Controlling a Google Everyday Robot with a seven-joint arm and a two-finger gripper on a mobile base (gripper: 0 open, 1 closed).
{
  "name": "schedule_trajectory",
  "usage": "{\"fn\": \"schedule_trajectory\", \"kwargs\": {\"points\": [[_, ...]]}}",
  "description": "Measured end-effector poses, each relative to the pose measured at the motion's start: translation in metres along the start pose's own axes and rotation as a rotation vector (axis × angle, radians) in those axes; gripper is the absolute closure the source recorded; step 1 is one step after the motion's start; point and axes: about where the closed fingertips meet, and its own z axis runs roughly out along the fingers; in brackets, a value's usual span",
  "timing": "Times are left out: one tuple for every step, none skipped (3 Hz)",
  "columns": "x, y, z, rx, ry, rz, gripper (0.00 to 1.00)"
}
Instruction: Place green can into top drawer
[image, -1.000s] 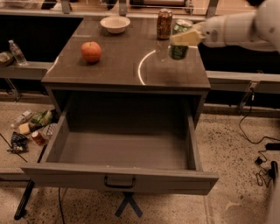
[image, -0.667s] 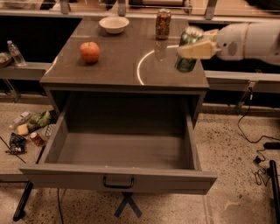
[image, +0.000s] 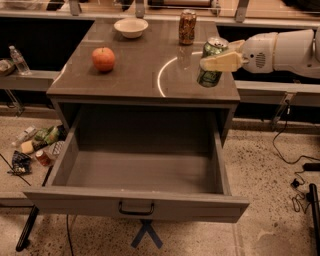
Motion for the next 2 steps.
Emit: {"fn": "schedule_trajectory", "kwargs": {"points": [[0.003, 0.028, 0.004, -0.021, -0.015, 0.020, 1.00], [-0.004, 0.092, -0.002, -0.061, -0.073, 0.077, 1.00]]}}
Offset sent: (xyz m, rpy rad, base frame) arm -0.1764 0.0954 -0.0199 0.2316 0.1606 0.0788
